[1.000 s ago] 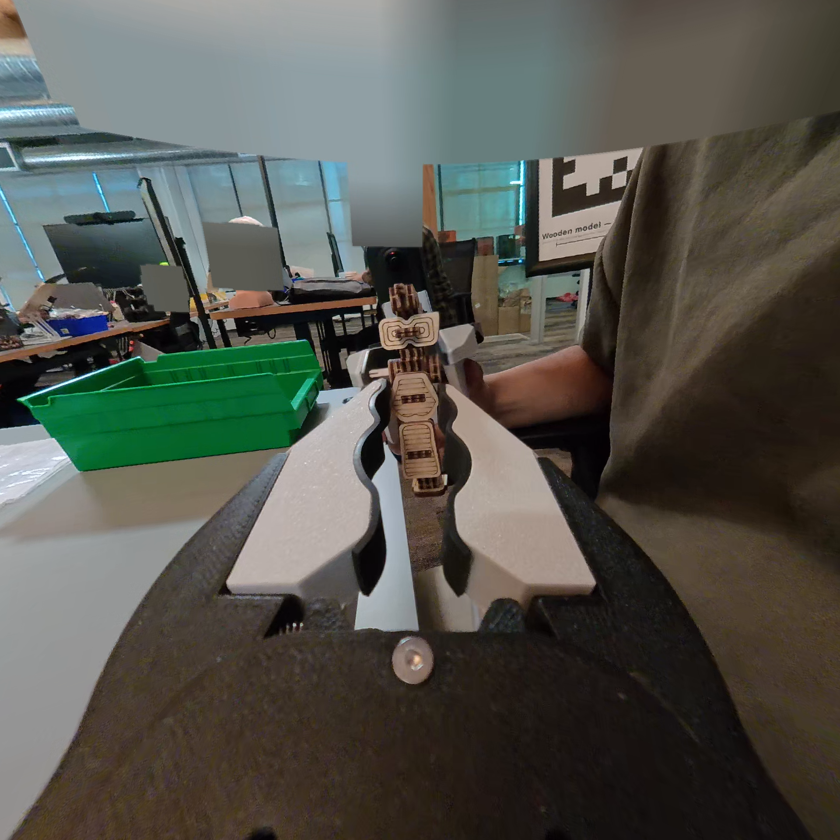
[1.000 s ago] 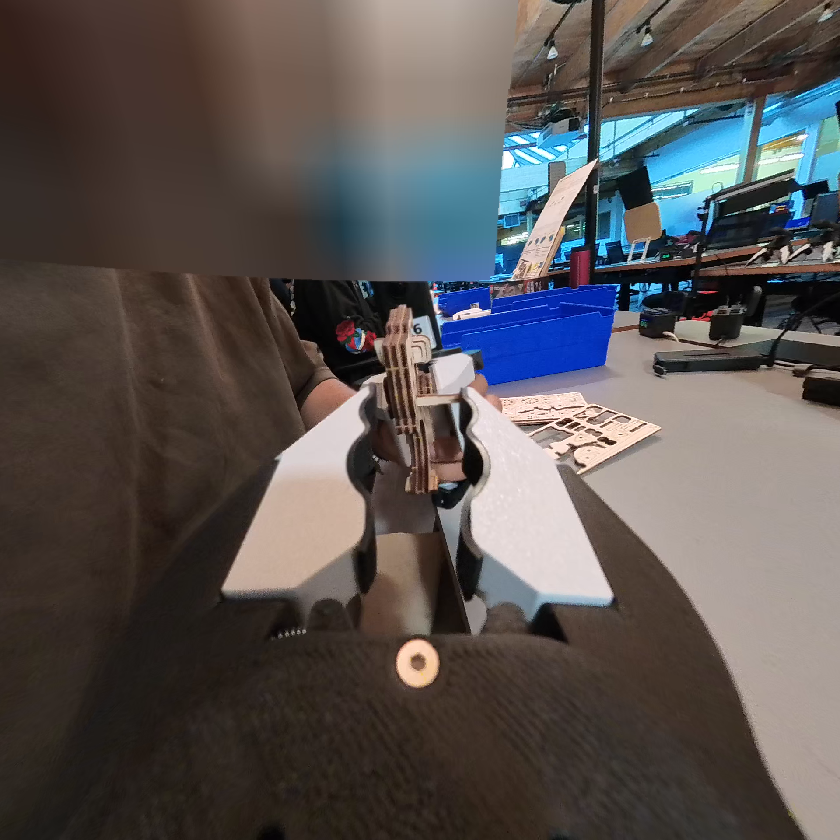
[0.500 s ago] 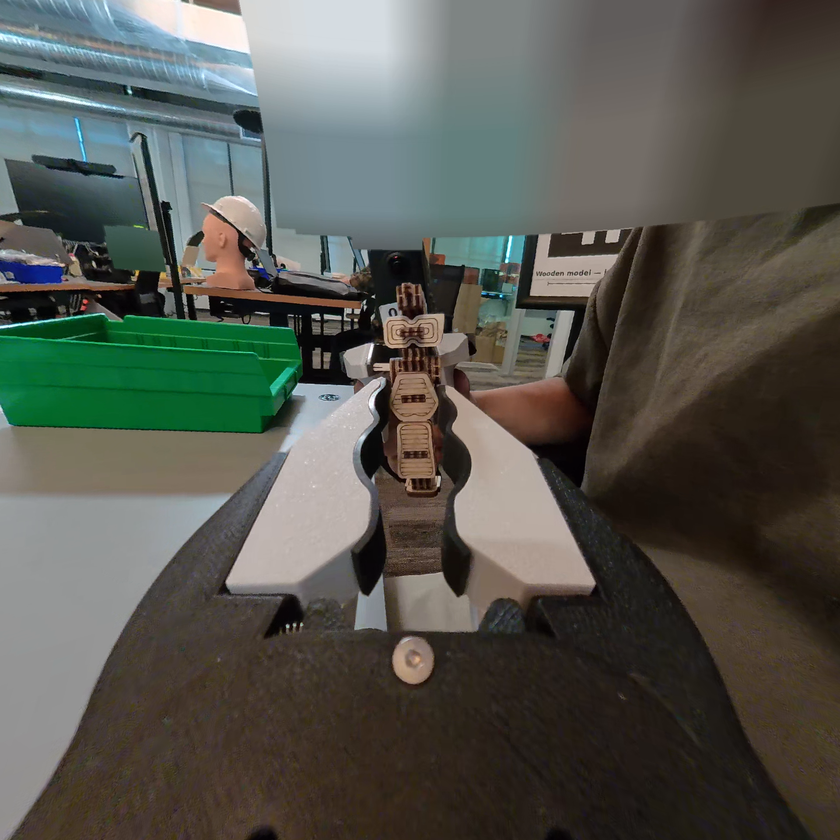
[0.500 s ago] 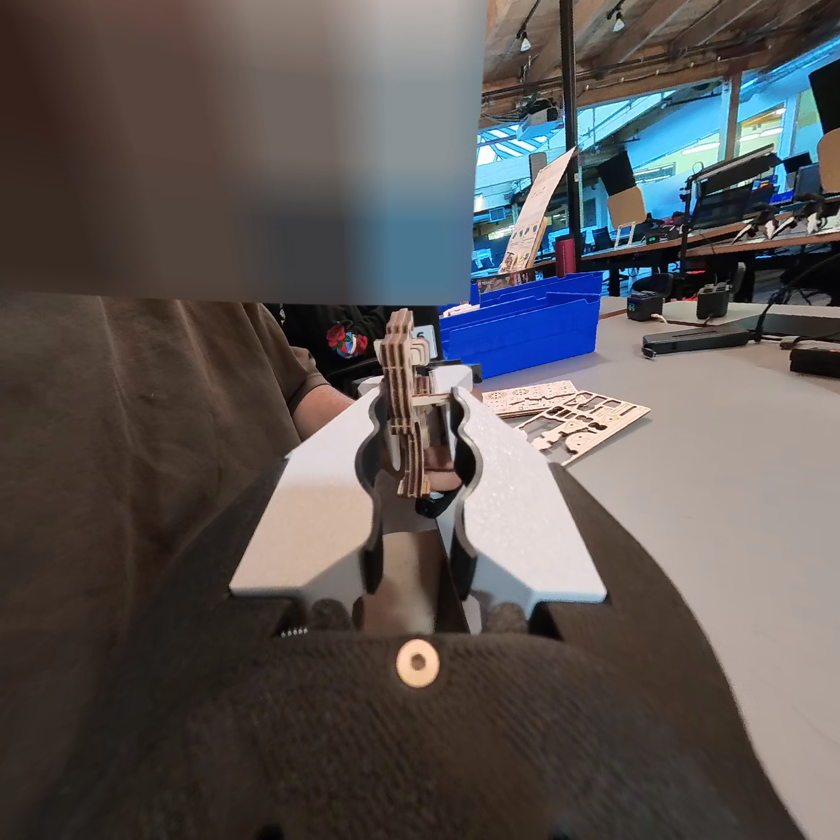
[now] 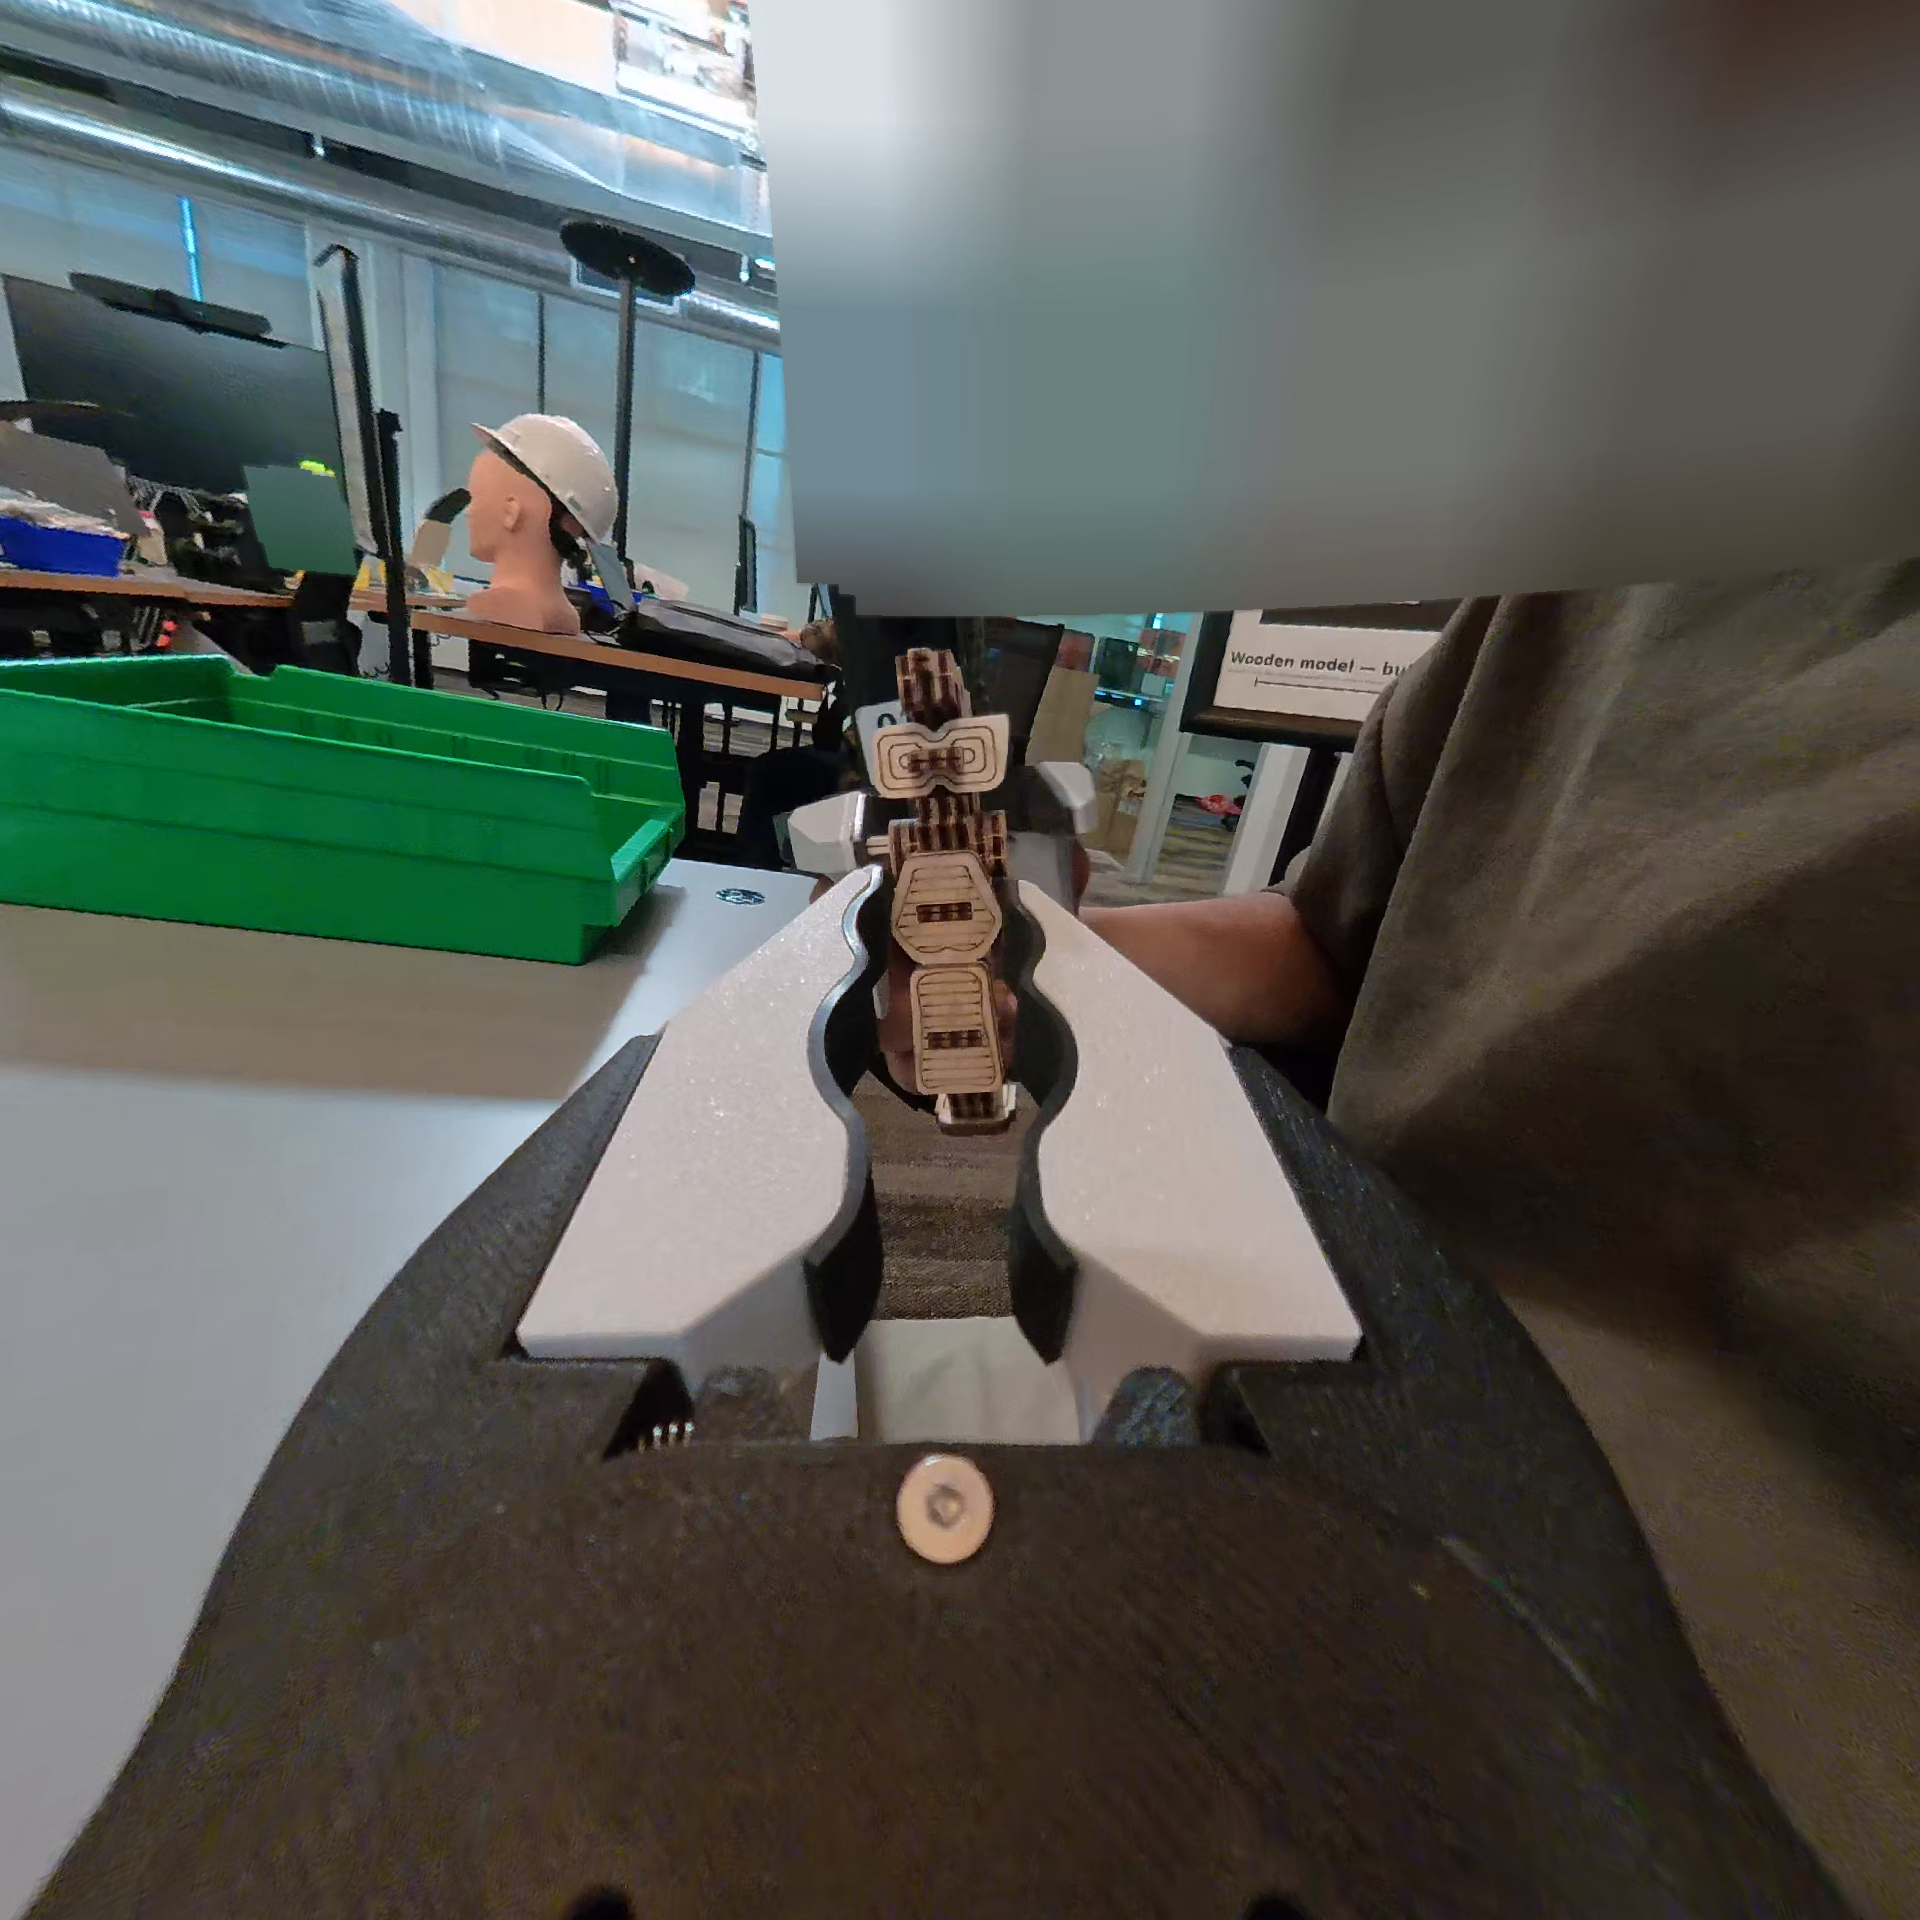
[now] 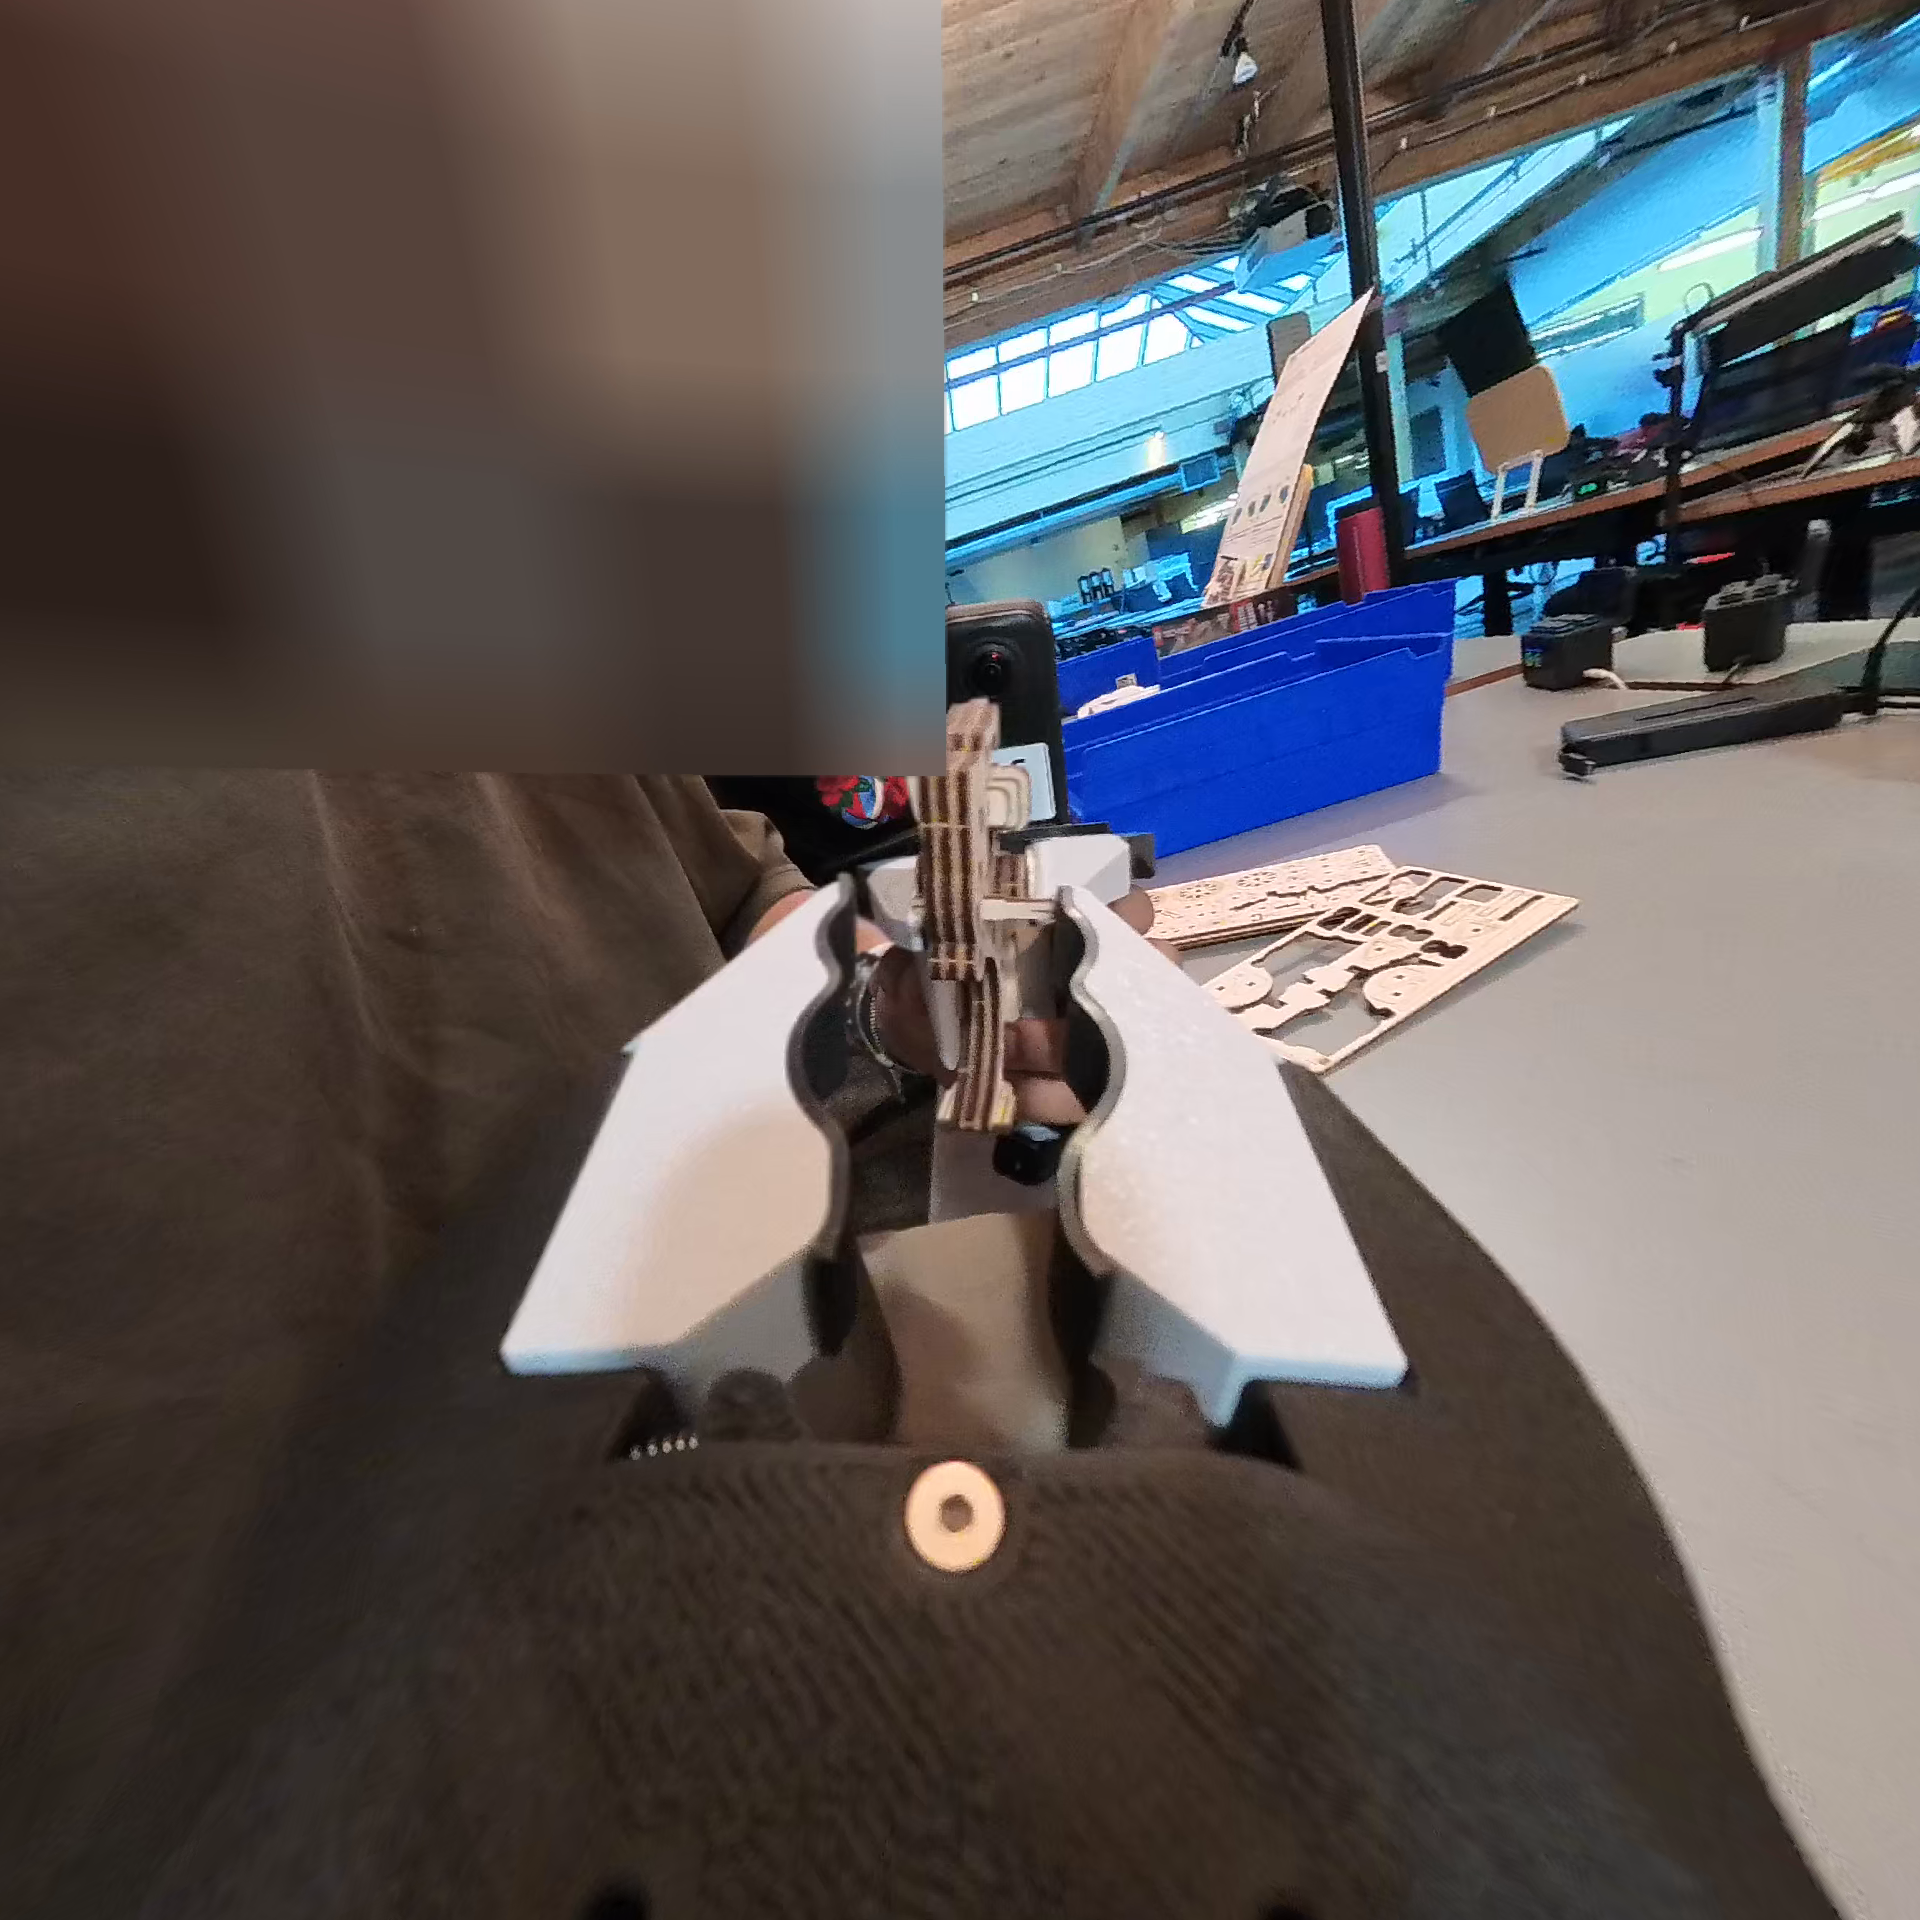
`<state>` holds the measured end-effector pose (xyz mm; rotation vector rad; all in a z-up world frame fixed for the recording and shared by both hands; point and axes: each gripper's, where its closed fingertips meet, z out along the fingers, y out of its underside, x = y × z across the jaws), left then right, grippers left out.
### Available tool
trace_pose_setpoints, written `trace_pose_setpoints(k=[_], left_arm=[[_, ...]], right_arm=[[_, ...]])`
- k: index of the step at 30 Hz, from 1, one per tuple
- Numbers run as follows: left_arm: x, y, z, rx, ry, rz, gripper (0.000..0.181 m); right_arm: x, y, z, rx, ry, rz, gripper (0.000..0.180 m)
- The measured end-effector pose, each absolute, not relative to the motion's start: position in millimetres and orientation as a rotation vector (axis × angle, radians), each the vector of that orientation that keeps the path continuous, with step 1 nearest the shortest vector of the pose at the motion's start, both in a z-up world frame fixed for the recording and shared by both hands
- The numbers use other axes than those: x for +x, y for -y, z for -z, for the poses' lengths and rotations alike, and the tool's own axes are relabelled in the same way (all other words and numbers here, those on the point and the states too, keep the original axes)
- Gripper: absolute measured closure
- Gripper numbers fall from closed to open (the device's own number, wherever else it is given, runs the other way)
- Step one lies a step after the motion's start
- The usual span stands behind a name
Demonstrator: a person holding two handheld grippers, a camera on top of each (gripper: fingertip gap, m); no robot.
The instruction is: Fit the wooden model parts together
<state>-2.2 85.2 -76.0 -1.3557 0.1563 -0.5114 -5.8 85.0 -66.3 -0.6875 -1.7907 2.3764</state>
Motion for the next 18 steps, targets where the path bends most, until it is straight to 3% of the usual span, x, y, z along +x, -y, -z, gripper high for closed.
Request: trace_pose_setpoints(k=[3,8,14,18], left_arm=[[-7,-85,75,-1.351,-0.131,0.527,0.164],[-4,-86,75,-1.346,-0.121,0.548,0.164],[-12,-85,73,-1.316,-0.054,0.617,0.164],[-12,-84,72,-1.309,-0.051,0.641,0.164]], right_arm=[[-6,-83,68,-0.694,1.806,-2.368,0.135],[-11,-85,71,-0.693,1.789,-2.286,0.151],[-10,-84,71,-0.690,1.806,-2.293,0.135],[-12,-89,70,-0.710,1.783,-2.304,0.145]])
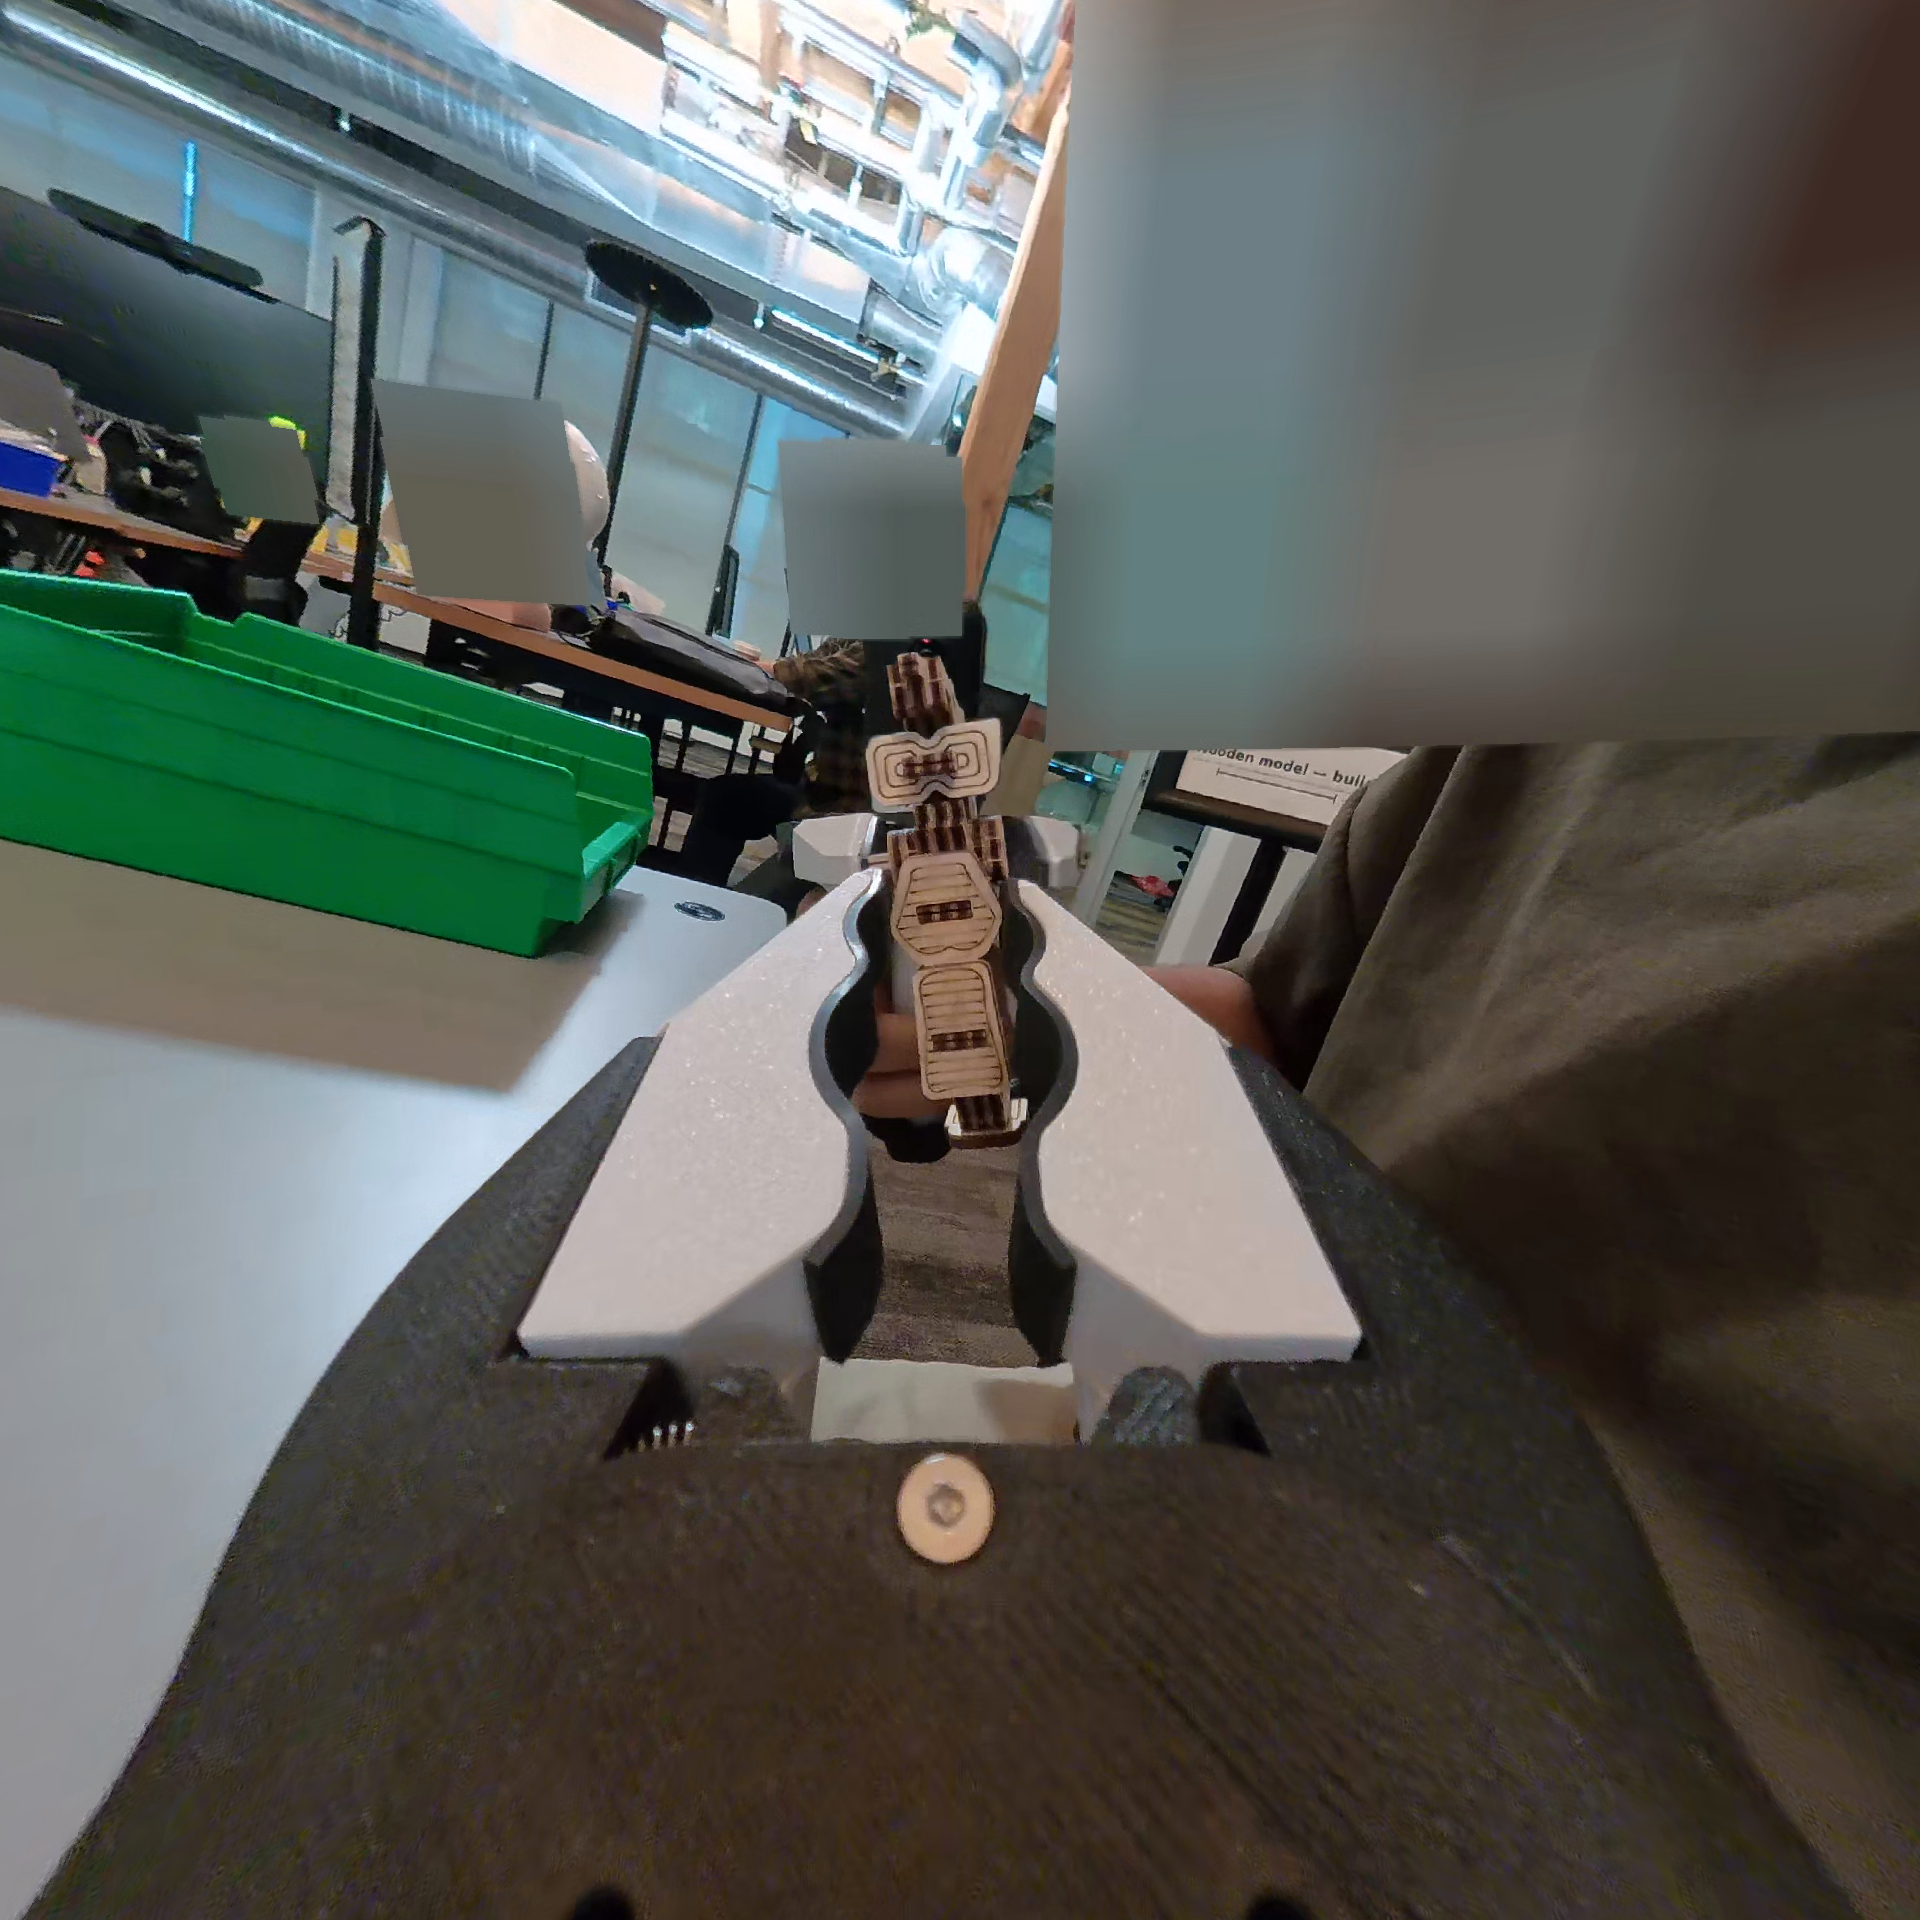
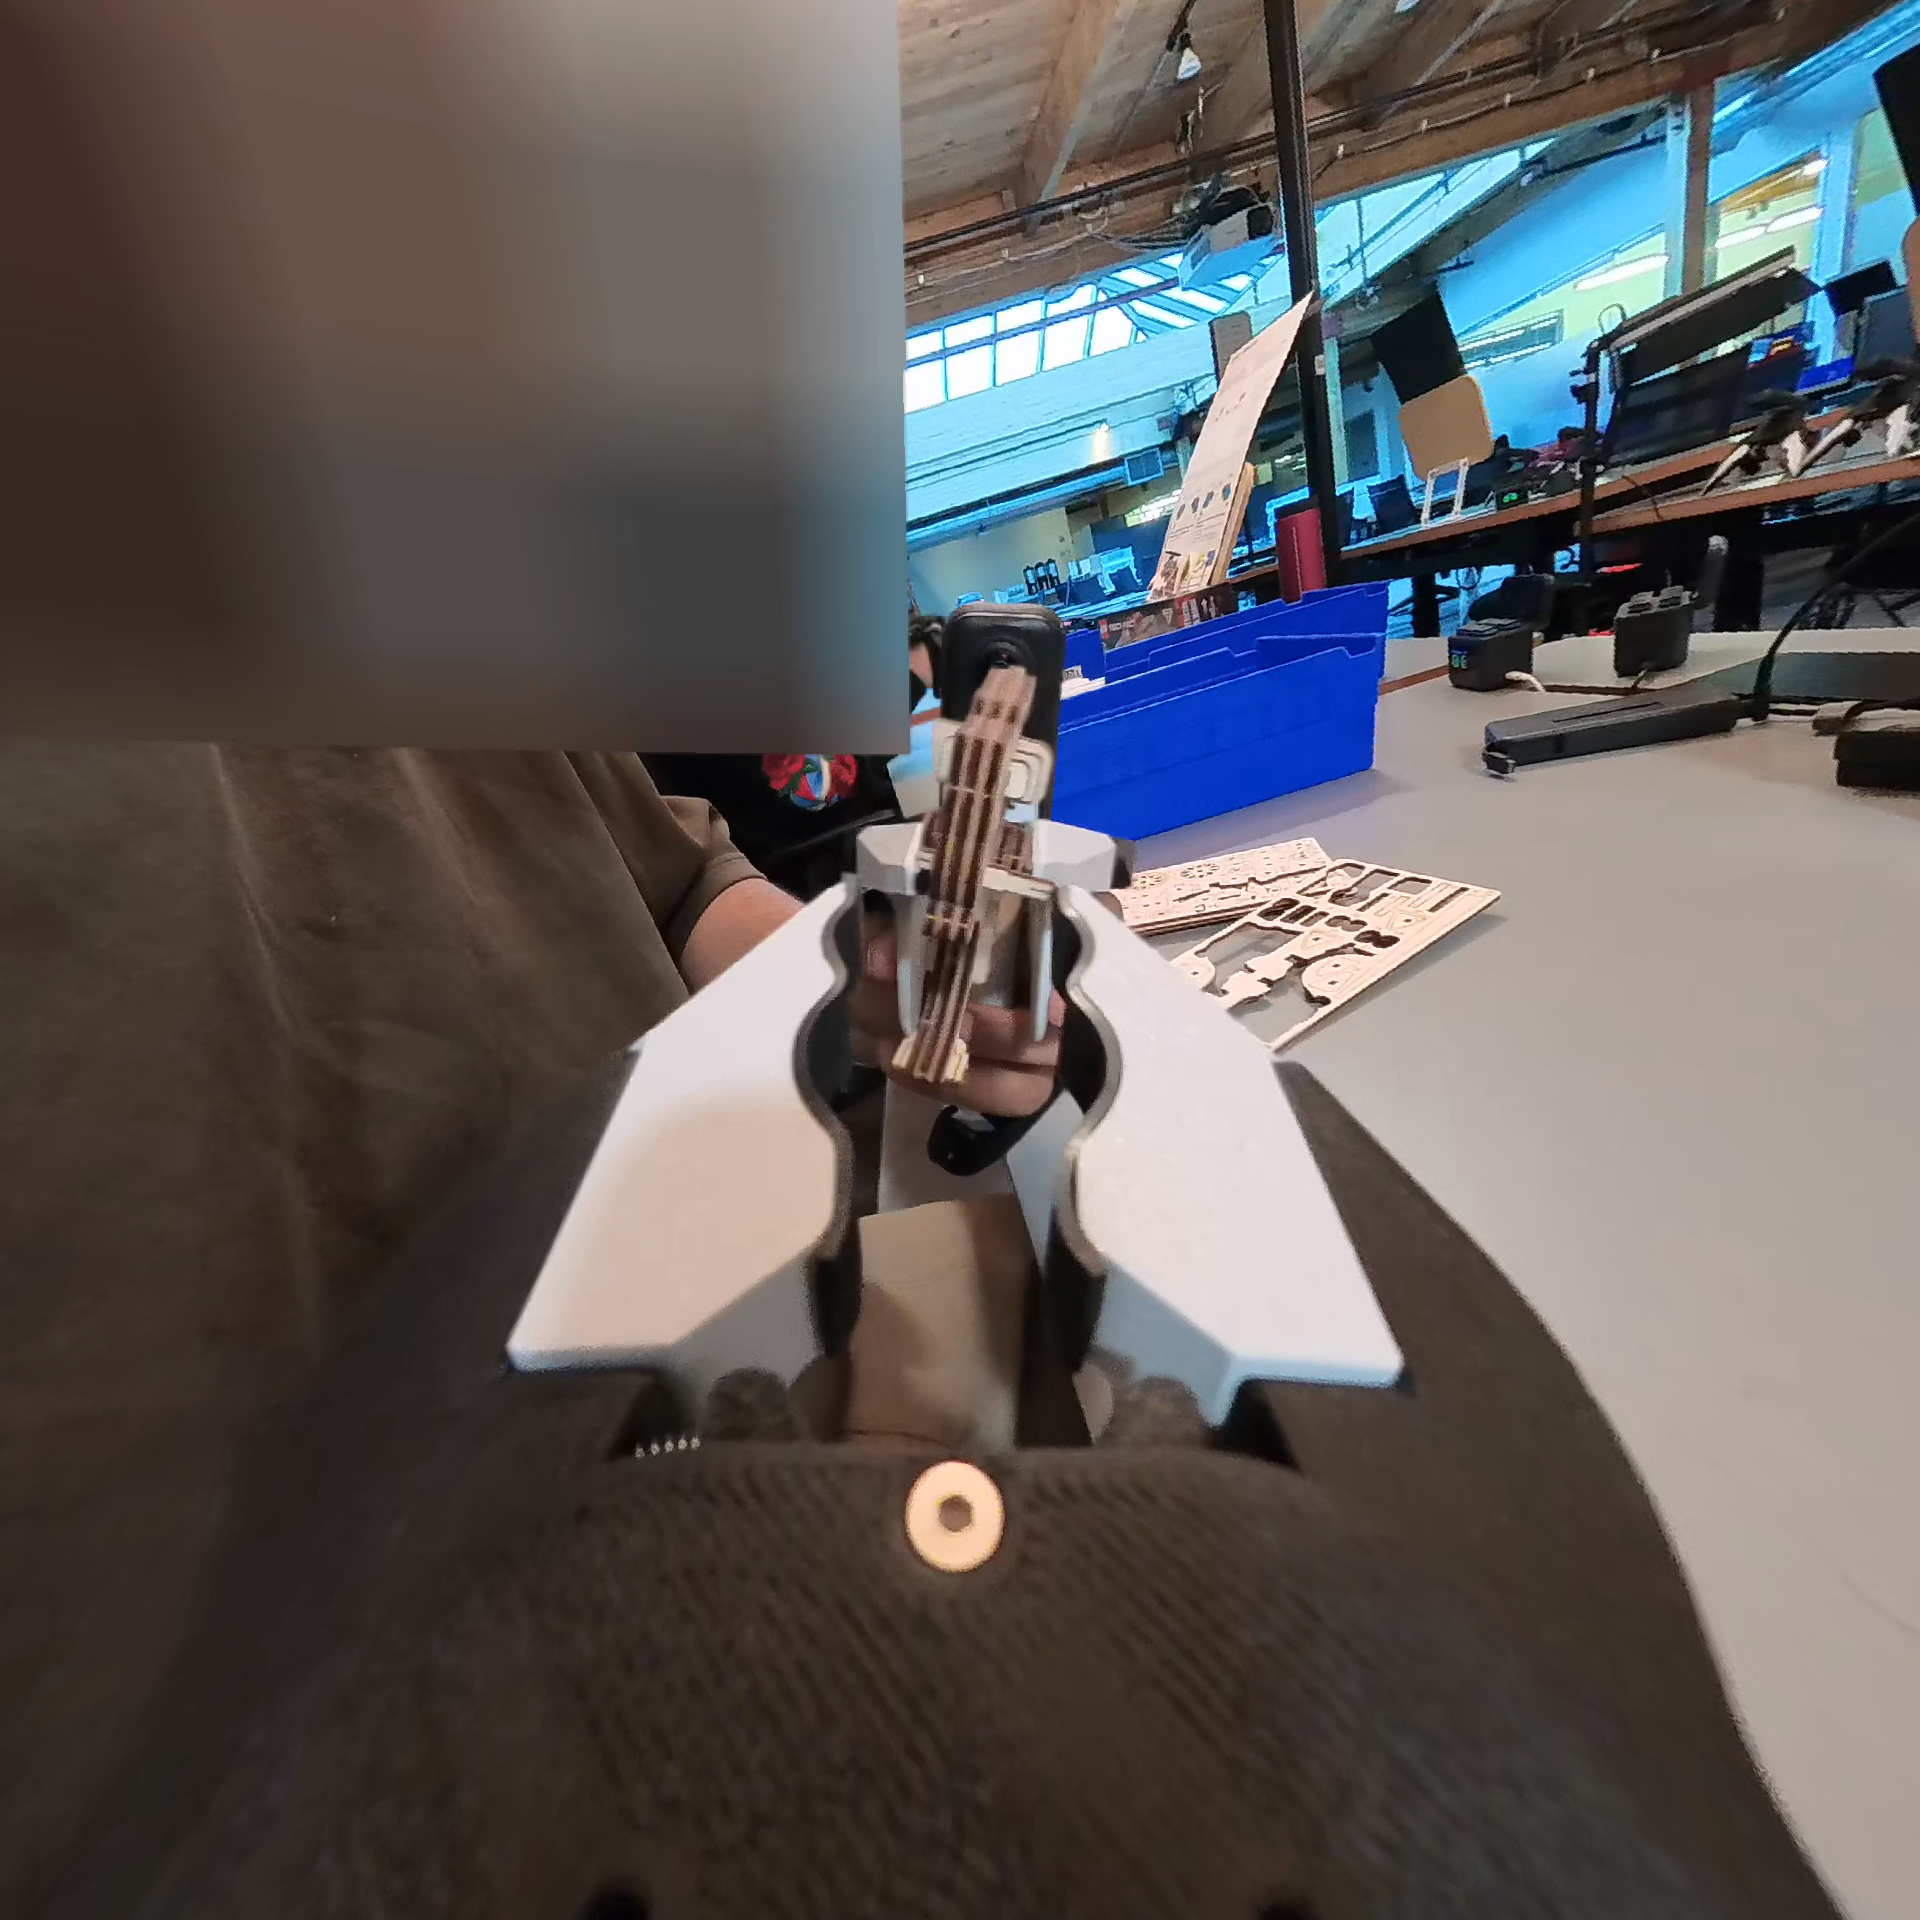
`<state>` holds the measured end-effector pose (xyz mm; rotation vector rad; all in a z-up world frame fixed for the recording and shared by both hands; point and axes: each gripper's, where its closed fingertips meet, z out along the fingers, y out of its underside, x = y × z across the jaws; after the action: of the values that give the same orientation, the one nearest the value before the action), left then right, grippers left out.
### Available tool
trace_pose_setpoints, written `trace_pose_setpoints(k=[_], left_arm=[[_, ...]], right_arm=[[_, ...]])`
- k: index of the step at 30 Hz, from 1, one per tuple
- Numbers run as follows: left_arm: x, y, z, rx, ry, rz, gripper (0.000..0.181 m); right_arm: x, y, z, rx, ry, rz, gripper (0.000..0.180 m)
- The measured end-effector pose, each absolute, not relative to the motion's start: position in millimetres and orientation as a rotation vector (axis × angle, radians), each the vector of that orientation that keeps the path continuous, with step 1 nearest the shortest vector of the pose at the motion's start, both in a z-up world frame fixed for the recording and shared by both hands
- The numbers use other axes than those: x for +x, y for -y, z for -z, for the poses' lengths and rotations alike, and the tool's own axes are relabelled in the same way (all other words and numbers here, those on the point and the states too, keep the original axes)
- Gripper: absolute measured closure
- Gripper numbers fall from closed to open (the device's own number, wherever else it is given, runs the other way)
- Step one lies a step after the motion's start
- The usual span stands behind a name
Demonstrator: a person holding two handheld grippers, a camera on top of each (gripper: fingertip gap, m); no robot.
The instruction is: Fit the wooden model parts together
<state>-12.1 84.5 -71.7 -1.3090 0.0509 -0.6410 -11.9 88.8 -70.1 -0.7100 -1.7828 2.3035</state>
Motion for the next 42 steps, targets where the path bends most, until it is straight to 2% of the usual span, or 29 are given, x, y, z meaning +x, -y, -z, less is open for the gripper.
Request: trace_pose_setpoints(k=[3,42], left_arm=[[-7.7,-84.8,72.0,-1.316,-0.070,0.640,0.164],[-4.6,-77.0,67.7,-1.268,-0.095,0.779,0.163]], right_arm=[[-13.2,-91.7,69.9,-0.728,1.773,-2.320,0.157],[-11.7,-86.2,65.5,-0.695,1.741,-2.316,0.157]])
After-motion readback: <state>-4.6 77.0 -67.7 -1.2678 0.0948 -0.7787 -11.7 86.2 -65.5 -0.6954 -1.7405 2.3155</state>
